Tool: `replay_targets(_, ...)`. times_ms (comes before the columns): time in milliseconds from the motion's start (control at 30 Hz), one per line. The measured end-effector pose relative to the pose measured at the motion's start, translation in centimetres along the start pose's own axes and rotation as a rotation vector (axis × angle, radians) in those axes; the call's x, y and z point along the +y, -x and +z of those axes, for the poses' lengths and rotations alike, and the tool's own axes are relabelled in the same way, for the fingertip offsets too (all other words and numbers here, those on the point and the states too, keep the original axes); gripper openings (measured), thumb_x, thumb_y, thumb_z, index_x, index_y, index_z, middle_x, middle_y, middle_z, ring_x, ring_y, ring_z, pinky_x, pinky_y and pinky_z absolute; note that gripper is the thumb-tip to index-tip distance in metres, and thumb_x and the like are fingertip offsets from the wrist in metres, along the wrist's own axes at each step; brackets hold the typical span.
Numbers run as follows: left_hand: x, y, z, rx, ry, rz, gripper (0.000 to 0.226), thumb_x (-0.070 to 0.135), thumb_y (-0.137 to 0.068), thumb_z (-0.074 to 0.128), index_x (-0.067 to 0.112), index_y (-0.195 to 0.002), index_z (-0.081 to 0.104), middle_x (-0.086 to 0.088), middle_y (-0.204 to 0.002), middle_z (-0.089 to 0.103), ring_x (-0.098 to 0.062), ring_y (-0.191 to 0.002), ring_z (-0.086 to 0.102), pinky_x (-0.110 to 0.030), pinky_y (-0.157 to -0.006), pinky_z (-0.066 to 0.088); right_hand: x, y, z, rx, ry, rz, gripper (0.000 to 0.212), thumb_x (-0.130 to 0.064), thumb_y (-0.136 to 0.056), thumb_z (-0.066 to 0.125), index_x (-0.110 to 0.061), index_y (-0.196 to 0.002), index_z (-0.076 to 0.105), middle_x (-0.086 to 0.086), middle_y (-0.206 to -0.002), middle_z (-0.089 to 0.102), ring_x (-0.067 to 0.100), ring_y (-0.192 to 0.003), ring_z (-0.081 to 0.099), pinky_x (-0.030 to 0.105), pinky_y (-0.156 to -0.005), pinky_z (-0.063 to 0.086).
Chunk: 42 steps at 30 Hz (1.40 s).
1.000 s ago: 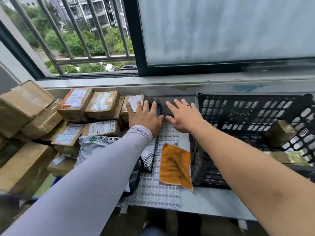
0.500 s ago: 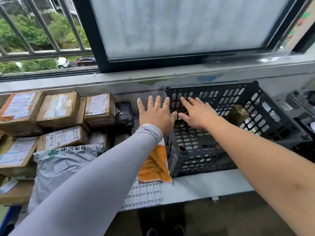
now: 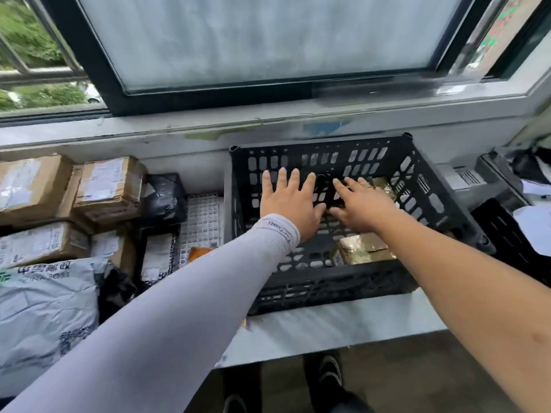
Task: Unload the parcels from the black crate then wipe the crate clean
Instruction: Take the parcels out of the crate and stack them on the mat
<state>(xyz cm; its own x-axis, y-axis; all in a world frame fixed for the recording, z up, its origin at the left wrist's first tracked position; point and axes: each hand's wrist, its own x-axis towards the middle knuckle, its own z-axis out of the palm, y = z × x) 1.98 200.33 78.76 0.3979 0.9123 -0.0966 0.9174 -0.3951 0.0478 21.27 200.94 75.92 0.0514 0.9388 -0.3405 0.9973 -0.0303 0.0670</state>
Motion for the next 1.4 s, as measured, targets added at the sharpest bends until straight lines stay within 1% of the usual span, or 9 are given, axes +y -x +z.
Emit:
replay_targets(133, 4.3, -3.1, 1.3, -0.079, -0.002, -0.054, 0.072, 0.060, -0.106, 0.028, 0.027, -0.166, 0.007, -0.008, -0.173, 0.010, -0.034, -0.159, 0.002, -0.061, -0.125, -0.005, 5.3, -1.9, 1.0, -0.018, 0.121, -0.033, 0.078, -0.050, -0.105, 0.043, -0.026, -0.165, 0.001, 0.004, -0.173, 0.002, 0.030, -0.159, 0.003, 0.058, -0.125, 0.015)
replay_targets(300, 9.0, -6.6, 3.7, -0.155, 0.049, -0.121, 0.073, 0.062, -0.104, 0.031, 0.028, -0.165, 0.010, -0.007, -0.172, 0.014, -0.034, -0.159, 0.006, -0.063, -0.124, -0.002, 9.6, -4.2, 2.3, -0.060, 0.249, -0.089, 0.071, -0.035, -0.104, 0.042, -0.026, -0.165, 0.006, 0.008, -0.173, 0.000, 0.034, -0.158, 0.000, 0.060, -0.125, 0.010)
replay_targets(467, 11.1, -8.8, 6.4, -0.198, 0.050, -0.155, 0.072, 0.061, -0.104, 0.029, 0.027, -0.165, 0.009, -0.007, -0.172, 0.016, -0.033, -0.159, 0.008, -0.063, -0.124, 0.001, 10.6, -6.3, 3.3, -0.094, 0.362, -0.118, 0.071, -0.033, -0.104, 0.043, -0.024, -0.165, 0.007, 0.009, -0.173, -0.002, 0.036, -0.158, -0.003, 0.062, -0.124, 0.005)
replay_targets(633, 11.7, -11.4, 9.5, -0.255, 0.130, -0.158, 0.075, 0.061, -0.104, 0.030, 0.026, -0.166, 0.004, -0.008, -0.173, 0.011, -0.033, -0.159, 0.003, -0.062, -0.125, -0.002, 11.4, -8.2, 4.9, -0.111, 0.441, -0.136, 0.073, -0.038, -0.105, 0.043, -0.023, -0.165, 0.006, 0.010, -0.173, -0.004, 0.037, -0.158, -0.007, 0.061, -0.125, 0.001)
replay_targets(833, 12.4, -13.7, 12.2, -0.276, 0.205, -0.120, 0.075, 0.058, -0.105, 0.033, 0.026, -0.166, 0.002, -0.007, -0.173, 0.009, -0.032, -0.159, 0.000, -0.061, -0.125, -0.003, 12.2, -10.7, 6.3, -0.116, 0.581, -0.154, 0.068, -0.044, -0.108, 0.032, -0.020, -0.165, 0.005, 0.010, -0.172, -0.006, 0.041, -0.157, -0.008, 0.062, -0.124, -0.005)
replay_targets(933, 12.0, -14.1, 12.9, -0.280, 0.197, -0.106, 0.075, 0.058, -0.105, 0.033, 0.026, -0.166, 0.004, -0.008, -0.173, 0.010, -0.033, -0.159, 0.002, -0.062, -0.125, -0.002, 12.3, -11.8, 6.7, -0.092, 0.591, -0.177, 0.061, -0.040, -0.110, 0.024, -0.018, -0.165, 0.011, 0.010, -0.173, -0.002, 0.040, -0.157, -0.006, 0.060, -0.125, -0.003)
replay_targets(1033, 11.3, -14.3, 13.4, -0.278, 0.192, -0.108, 0.074, 0.057, -0.105, 0.034, 0.026, -0.166, 0.005, -0.008, -0.173, 0.011, -0.034, -0.159, 0.003, -0.062, -0.125, -0.002, 12.5, -12.2, 7.4, -0.076, 0.582, -0.189, 0.057, -0.033, -0.110, 0.017, -0.015, -0.164, 0.017, 0.010, -0.173, 0.001, 0.044, -0.157, -0.003, 0.059, -0.126, 0.004)
replay_targets(1200, 10.4, -14.1, 13.2, -0.270, 0.178, -0.118, 0.076, 0.059, -0.105, 0.033, 0.027, -0.166, 0.003, -0.008, -0.173, 0.010, -0.034, -0.159, 0.000, -0.062, -0.124, -0.004, 12.5, -11.0, 7.3, -0.023, 0.603, -0.247, 0.055, -0.029, -0.110, 0.016, -0.012, -0.162, 0.023, 0.012, -0.172, -0.002, 0.048, -0.154, 0.005, 0.053, -0.125, 0.012)
replay_targets(1400, 10.2, -13.8, 10.3, -0.198, 0.154, -0.107, 0.088, 0.066, -0.100, 0.042, 0.027, -0.166, 0.000, -0.008, -0.173, 0.009, -0.033, -0.159, 0.000, -0.063, -0.123, -0.004, 12.3, -8.5, 5.2, 0.113, 0.484, -0.262, 0.062, -0.032, -0.108, 0.022, -0.012, -0.164, 0.006, 0.011, -0.172, -0.009, 0.048, -0.155, -0.001, 0.054, -0.125, 0.006)
